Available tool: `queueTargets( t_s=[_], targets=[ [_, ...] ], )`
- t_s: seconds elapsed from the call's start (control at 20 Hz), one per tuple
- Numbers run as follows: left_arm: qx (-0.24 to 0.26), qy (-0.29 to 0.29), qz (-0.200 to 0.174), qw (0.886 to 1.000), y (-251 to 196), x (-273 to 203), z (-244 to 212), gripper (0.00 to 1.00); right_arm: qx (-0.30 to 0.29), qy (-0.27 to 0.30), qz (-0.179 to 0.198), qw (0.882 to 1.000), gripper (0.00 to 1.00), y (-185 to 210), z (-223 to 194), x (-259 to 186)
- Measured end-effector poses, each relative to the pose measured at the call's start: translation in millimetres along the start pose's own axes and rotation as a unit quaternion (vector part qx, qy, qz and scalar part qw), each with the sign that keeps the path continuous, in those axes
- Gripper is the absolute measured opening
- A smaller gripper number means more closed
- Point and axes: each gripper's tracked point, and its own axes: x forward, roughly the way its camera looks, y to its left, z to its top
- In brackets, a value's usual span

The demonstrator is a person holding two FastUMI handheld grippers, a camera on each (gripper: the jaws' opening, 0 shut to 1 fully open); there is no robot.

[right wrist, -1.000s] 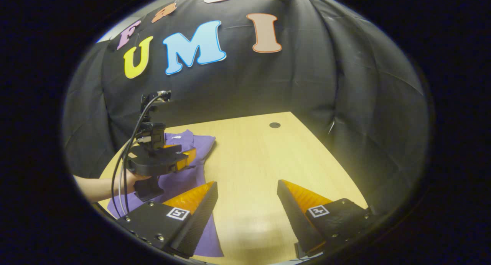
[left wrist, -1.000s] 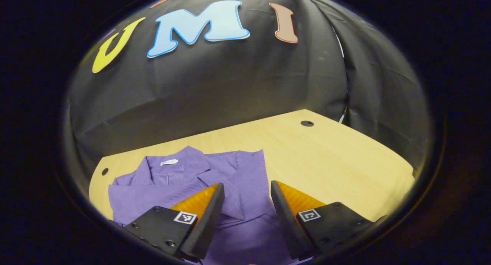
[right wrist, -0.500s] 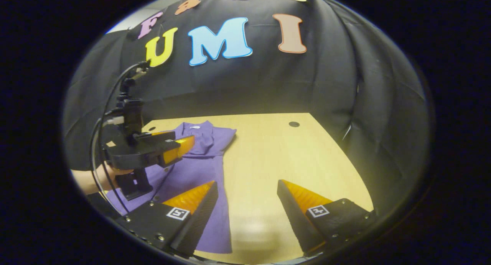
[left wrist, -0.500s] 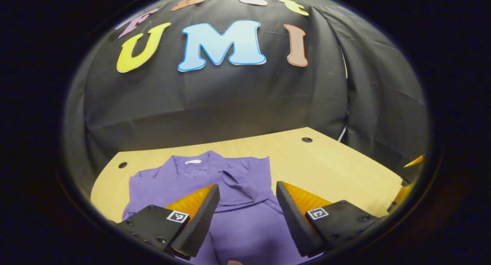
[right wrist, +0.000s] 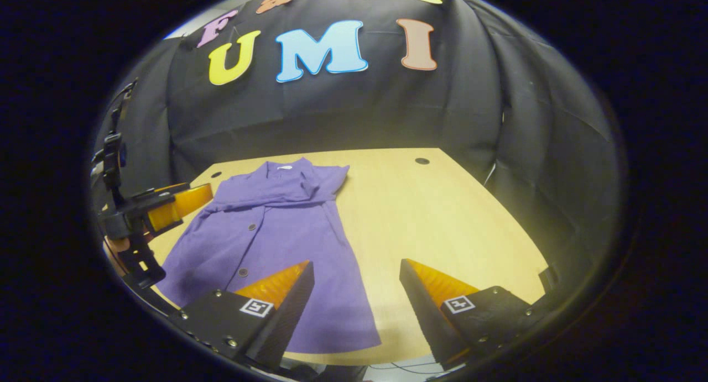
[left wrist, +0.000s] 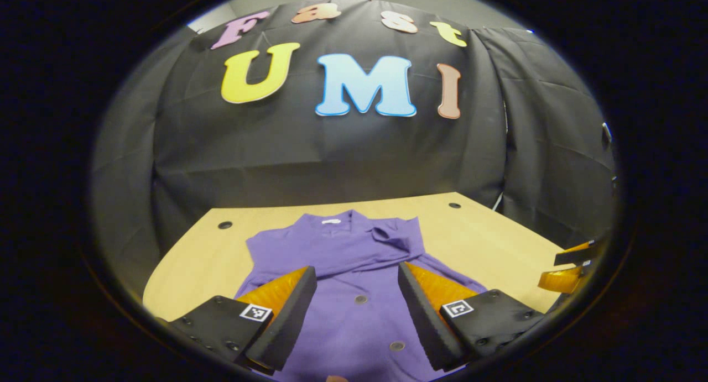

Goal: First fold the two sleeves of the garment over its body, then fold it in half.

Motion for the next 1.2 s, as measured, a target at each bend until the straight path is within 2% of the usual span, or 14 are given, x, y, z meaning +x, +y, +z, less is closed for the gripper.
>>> queueTargets(
  t_s=[0.15,0.2,0.25,0.3,0.35,0.4,0.45,0.75,0.8,0.85,0.9,1.0,1.15,1.2],
  targets=[
    [-0.006,0.013,0.007,1.0,30.9,-35.4,-28.8,0.97,0.008,0.012,-0.012,1.0,0.96,8.7,-20.1,-12.5],
    [-0.01,0.019,0.009,1.0,40.6,-45.7,-37.5,0.99,0.01,0.015,-0.016,1.0,0.96,9.4,-25.3,-15.7],
    [-0.012,0.025,0.015,1.0,50.8,-54.3,-47.1,0.96,0.016,0.021,-0.02,0.999,0.96,9.3,-32.0,-17.7],
    [-0.01,0.031,0.021,0.999,61.9,-64.2,-56.5,0.99,0.024,0.027,-0.023,0.999,0.96,9.0,-37.5,-18.6],
    [-0.007,0.037,0.029,0.999,71.3,-75.2,-64.9,0.96,0.035,0.032,-0.025,0.999,0.96,8.9,-43.0,-20.8],
    [-0.008,0.041,0.035,0.999,80.5,-84.6,-72.4,0.93,0.046,0.038,-0.025,0.998,0.92,8.9,-48.5,-20.6],
    [-0.012,0.044,0.037,0.998,85.7,-91.2,-78.9,0.96,0.055,0.043,-0.027,0.997,0.96,8.6,-54.5,-19.9],
    [-0.02,0.089,0.062,0.994,129.2,-120.4,-132.3,0.99,0.052,0.069,-0.039,0.996,0.96,-0.6,-80.8,-11.7],
    [-0.021,0.097,0.067,0.993,136.0,-123.3,-141.4,0.96,0.053,0.073,-0.039,0.995,0.92,-2.3,-84.9,-9.7],
    [-0.022,0.105,0.071,0.992,141.9,-126.9,-150.1,0.99,0.056,0.079,-0.038,0.995,0.96,-4.0,-90.1,-7.0],
    [-0.022,0.112,0.073,0.991,146.5,-130.7,-157.7,0.99,0.06,0.086,-0.035,0.994,0.96,-5.7,-94.5,-4.0],
    [-0.018,0.125,0.077,0.989,152.4,-137.8,-170.9,0.93,0.067,0.098,-0.033,0.992,0.96,-7.0,-102.3,0.3],
    [-0.021,0.143,0.082,0.986,158.0,-147.2,-189.3,0.96,0.071,0.11,-0.033,0.991,0.96,-9.8,-109.5,5.9],
    [-0.029,0.148,0.083,0.985,158.9,-147.9,-194.2,1.0,0.07,0.111,-0.033,0.991,0.96,-10.6,-109.4,8.6]
  ],
)
